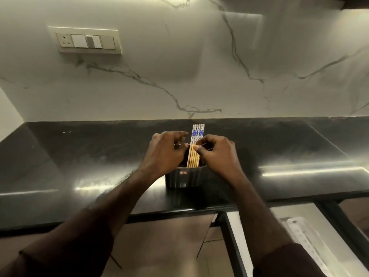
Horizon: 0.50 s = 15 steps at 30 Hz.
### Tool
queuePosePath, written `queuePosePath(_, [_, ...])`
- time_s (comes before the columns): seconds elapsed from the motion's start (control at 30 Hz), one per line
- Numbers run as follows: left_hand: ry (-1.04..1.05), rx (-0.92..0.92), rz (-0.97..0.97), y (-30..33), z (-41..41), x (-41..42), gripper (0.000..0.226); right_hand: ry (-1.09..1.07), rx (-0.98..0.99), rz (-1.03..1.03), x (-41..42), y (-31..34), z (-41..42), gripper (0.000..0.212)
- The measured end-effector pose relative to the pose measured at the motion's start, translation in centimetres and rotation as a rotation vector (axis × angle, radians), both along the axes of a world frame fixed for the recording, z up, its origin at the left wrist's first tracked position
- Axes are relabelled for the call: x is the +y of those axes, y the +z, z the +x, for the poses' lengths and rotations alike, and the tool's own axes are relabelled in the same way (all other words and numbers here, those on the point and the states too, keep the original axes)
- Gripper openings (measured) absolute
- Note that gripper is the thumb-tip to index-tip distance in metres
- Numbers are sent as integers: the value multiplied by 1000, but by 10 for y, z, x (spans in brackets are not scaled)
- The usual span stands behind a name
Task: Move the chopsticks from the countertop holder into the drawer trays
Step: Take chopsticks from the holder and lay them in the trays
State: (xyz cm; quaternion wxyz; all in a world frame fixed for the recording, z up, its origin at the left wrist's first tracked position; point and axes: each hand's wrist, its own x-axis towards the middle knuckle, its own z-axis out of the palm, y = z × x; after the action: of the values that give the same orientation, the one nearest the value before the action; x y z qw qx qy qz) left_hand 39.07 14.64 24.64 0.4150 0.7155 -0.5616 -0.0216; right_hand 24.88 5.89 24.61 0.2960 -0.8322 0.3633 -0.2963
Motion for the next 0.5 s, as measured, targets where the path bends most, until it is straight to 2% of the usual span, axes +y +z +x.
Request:
queuePosePath(0.3, [-30, 80, 135, -25, 47, -106, 46, -59, 89, 144, -82, -32, 49, 18])
queuePosePath(0.5, [-52, 227, 244, -50, 63, -150, 61, -117, 137, 212, -98, -49, 60, 30])
